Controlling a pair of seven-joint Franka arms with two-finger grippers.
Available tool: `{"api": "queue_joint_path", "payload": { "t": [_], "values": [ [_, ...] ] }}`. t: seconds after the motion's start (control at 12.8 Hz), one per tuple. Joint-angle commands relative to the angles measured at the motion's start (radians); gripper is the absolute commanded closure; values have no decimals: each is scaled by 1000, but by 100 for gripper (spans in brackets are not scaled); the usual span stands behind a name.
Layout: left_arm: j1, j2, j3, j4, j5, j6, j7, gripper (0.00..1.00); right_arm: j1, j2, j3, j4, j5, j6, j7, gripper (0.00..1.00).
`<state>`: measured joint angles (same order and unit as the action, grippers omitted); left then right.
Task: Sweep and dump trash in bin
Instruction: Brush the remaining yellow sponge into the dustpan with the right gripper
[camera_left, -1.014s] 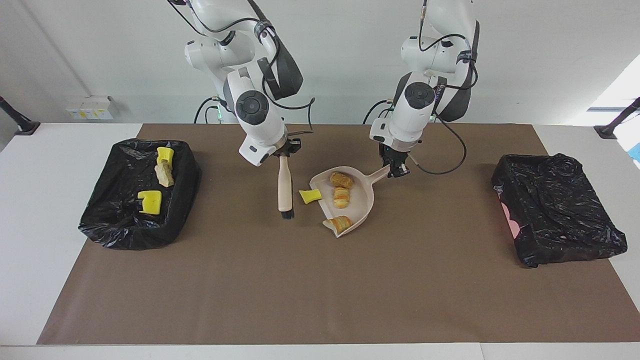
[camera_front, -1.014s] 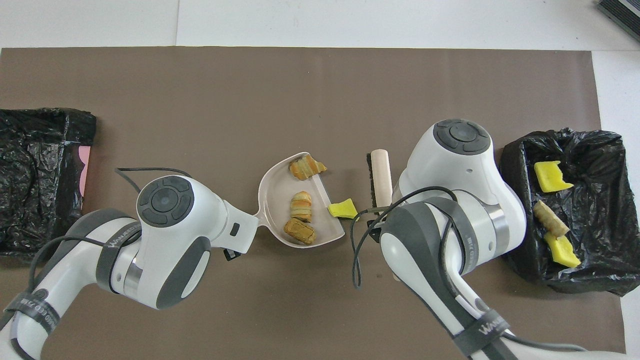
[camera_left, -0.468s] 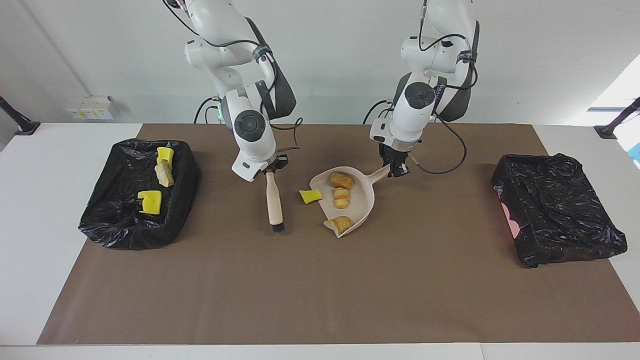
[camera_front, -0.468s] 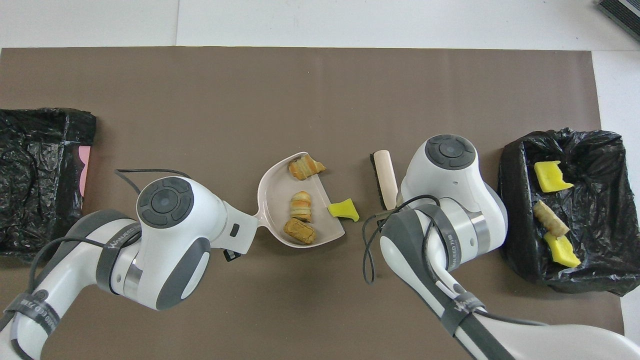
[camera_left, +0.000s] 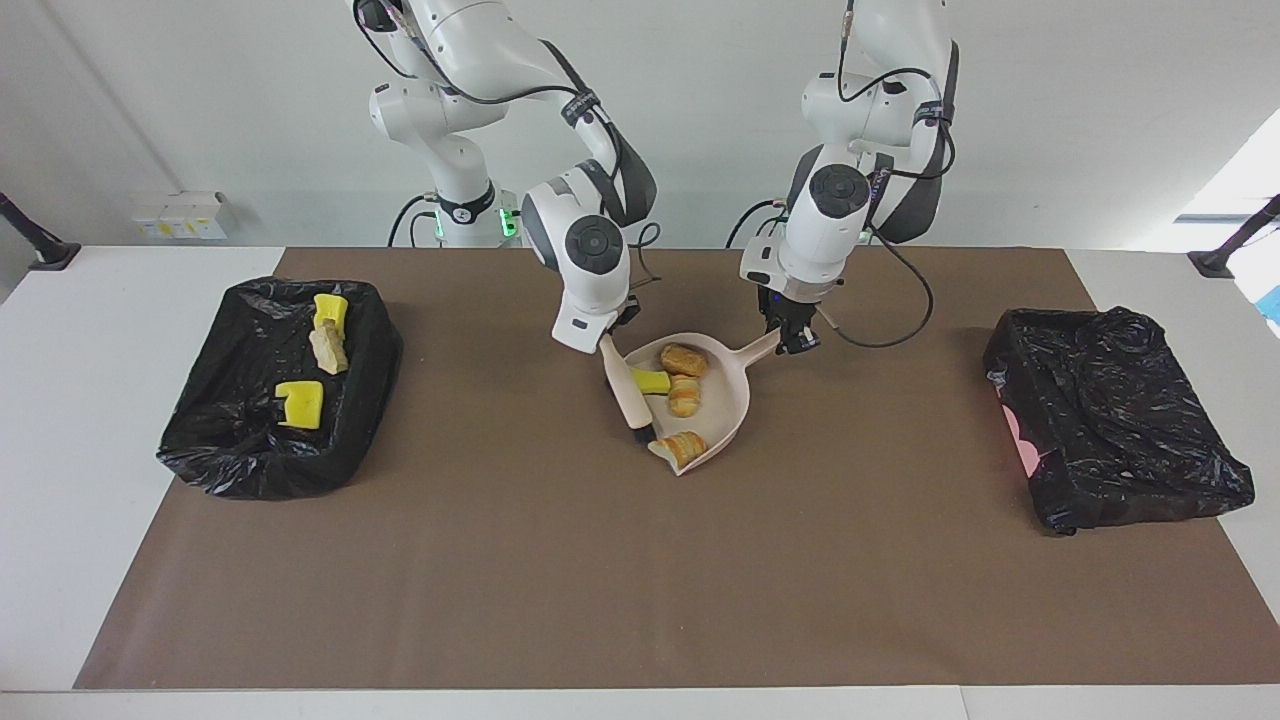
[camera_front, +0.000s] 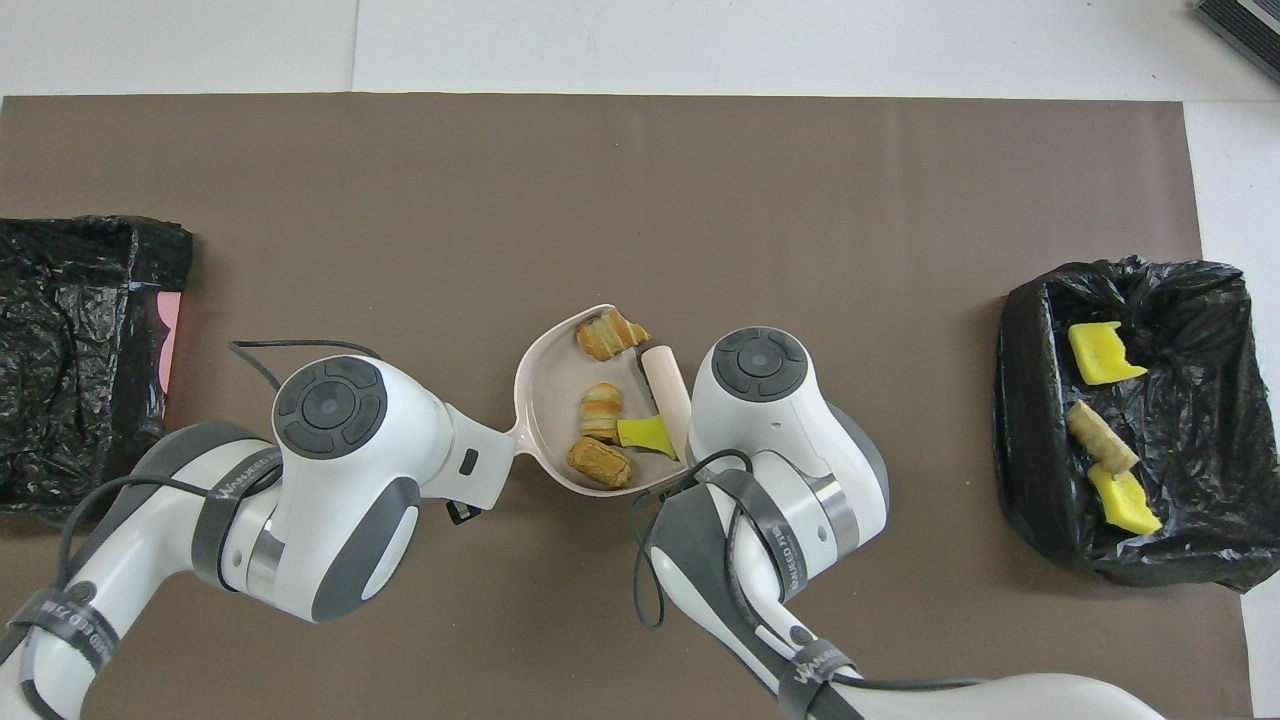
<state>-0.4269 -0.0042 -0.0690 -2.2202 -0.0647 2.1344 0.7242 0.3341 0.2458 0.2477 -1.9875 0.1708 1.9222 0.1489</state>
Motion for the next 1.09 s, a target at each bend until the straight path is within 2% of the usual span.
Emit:
{"api": "queue_joint_path", "payload": {
  "t": [0.0,0.23,0.39,0.62,0.86,1.01],
  "values": [
    [2,-39,5,-42,-9,22,-9,100,11,1,12,32,88,0,-39,100],
    [2,-39,5,-42,-10,18,-58,100,-7,1,10,33,72,-28,-40,100],
    [2,-39,6,-42,-10,18,-100,100,-38,-19,1,47,65,-104,-40,100],
    [13,-39,6,-42,-9,12,-127,100,-119,-101,4,72,44,-230,-39,100],
    [19,-39,6,-41,-10,7,-190,100,-129,-180,1,78,42,-304,-31,100],
    [23,-39,8,-33,-10,10,-262,100,-127,-197,1,87,35,-359,-19,100]
  ]
}}
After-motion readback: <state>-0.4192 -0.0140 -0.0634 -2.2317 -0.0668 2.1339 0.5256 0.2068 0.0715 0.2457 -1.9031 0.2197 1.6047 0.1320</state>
